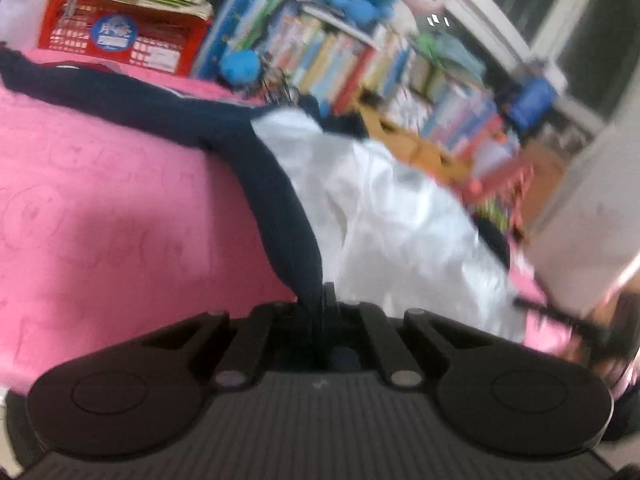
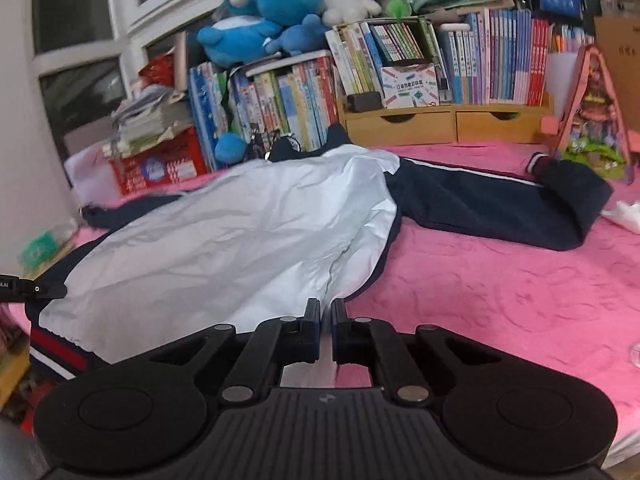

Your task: Fold clothes

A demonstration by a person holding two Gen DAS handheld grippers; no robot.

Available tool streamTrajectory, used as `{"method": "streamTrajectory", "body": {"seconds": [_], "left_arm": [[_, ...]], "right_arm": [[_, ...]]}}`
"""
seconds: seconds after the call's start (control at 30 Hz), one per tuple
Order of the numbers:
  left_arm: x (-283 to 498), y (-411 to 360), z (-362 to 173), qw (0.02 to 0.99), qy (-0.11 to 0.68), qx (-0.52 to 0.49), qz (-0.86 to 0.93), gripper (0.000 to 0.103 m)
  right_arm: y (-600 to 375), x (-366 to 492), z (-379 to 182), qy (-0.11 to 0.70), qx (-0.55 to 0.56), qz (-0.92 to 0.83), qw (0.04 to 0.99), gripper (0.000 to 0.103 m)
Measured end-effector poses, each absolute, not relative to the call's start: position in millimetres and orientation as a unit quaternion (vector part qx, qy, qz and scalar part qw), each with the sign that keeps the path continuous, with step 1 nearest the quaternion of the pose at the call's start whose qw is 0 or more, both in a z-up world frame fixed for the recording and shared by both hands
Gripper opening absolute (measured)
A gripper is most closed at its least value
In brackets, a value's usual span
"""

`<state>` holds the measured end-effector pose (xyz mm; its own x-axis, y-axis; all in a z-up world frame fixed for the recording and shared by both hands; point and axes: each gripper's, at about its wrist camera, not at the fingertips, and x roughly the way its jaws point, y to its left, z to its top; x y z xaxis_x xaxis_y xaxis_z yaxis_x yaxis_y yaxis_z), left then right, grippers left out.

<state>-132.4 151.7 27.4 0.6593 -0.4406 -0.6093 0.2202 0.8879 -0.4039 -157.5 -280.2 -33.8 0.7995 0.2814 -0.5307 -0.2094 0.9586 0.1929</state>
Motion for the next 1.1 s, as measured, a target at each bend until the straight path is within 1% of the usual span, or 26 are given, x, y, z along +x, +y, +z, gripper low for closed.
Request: {"method": "streamTrajectory", "body": {"seconds": [0.07, 0.1, 0.17, 0.23, 0.3, 0.37, 0.43, 0.47, 0.53, 0.63, 0.73, 0.8, 0.9, 0.93, 0.97, 1.0, 1.03, 1.07, 1.1], "left_arm": [[-138.7, 145.2, 18.0, 0.896, 0.395, -0.101, -0.177, 0.008], [-140.2, 142.0, 12.1, 0.894, 0.407, -0.075, -0.17, 0.013], [-142.4, 146.2, 15.3, 0.898, 0.4, -0.063, -0.171, 0.018], [-145.2, 162.0, 29.3, 0.906, 0.375, -0.069, -0.182, 0.025], [-144.7, 174.7, 46.7, 0.92, 0.349, -0.049, -0.172, 0.035], [-135.3, 178.9, 63.0, 0.93, 0.33, -0.021, -0.161, 0.041], [-119.9, 174.5, 80.3, 0.941, 0.302, 0.003, -0.154, 0.043], [-106.7, 164.2, 84.9, 0.946, 0.286, 0.014, -0.151, 0.045], [-76.0, 136.4, 88.1, 0.956, 0.254, 0.039, -0.142, 0.047], [-20.1, 86.1, 72.1, 0.962, 0.237, 0.047, -0.129, 0.046], [35.1, 51.1, 43.3, 0.96, 0.253, 0.024, -0.115, 0.045], [59.4, 39.8, 20.1, 0.958, 0.271, 0.019, -0.093, 0.044], [80.1, 28.2, -12.5, 0.951, 0.301, 0.041, -0.058, 0.043], [81.3, 28.8, -20.6, 0.949, 0.308, 0.047, -0.049, 0.044], [82.2, 29.6, -28.4, 0.947, 0.315, 0.052, -0.041, 0.044], [83.0, 30.3, -36.3, 0.945, 0.321, 0.057, -0.033, 0.043], [83.1, 32.0, -41.6, 0.944, 0.324, 0.056, -0.025, 0.043], [83.0, 34.8, -45.5, 0.944, 0.326, 0.05, -0.02, 0.044], [83.7, 38.2, -46.2, 0.944, 0.327, 0.04, -0.02, 0.044]], "right_arm": [[-279.4, -164.7, -42.3, 0.313, 0.042, 0.126, 0.94, 0.007], [-277.7, -167.1, -48.2, 0.329, 0.029, 0.124, 0.936, 0.007], [-274.6, -171.9, -58.3, 0.355, 0.004, 0.121, 0.927, 0.01], [-274.0, -176.4, -56.8, 0.358, -0.018, 0.124, 0.925, 0.014], [-283.2, -175.4, -44.7, 0.334, -0.022, 0.117, 0.935, 0.024], [-297.0, -167.5, -31.3, 0.299, -0.017, 0.095, 0.949, 0.048], [-314.4, -148.5, -22.2, 0.271, -0.002, 0.066, 0.96, 0.06], [-325.4, -133.6, -20.4, 0.261, 0.001, 0.041, 0.965, 0.061], [-340.5, -100.0, -21.0, 0.253, -0.023, -0.024, 0.967, 0.061], [-357.6, -41.3, -27.5, 0.235, -0.092, -0.117, 0.96, 0.061], [-373.6, 18.0, -39.6, 0.218, -0.16, -0.187, 0.944, 0.075], [-395.7, 53.6, -49.1, 0.229, -0.143, -0.198, 0.942, 0.076], [-418.5, 94.0, -61.2, 0.266, -0.097, -0.17, 0.944, 0.076], [-425.4, 106.6, -65.2, 0.279, -0.081, -0.156, 0.944, 0.076], [-431.0, 116.8, -69.0, 0.291, -0.072, -0.147, 0.943, 0.067], [-433.3, 120.5, -72.2, 0.3, -0.08, -0.147, 0.939, 0.052], [-437.2, 123.2, -75.2, 0.307, -0.087, -0.15, 0.936, 0.01], [-444.9, 123.1, -77.5, 0.312, -0.09, -0.164, 0.931, 0.006], [-453.8, 121.9, -78.5, 0.314, -0.092, -0.177, 0.928, 0.006]]}}
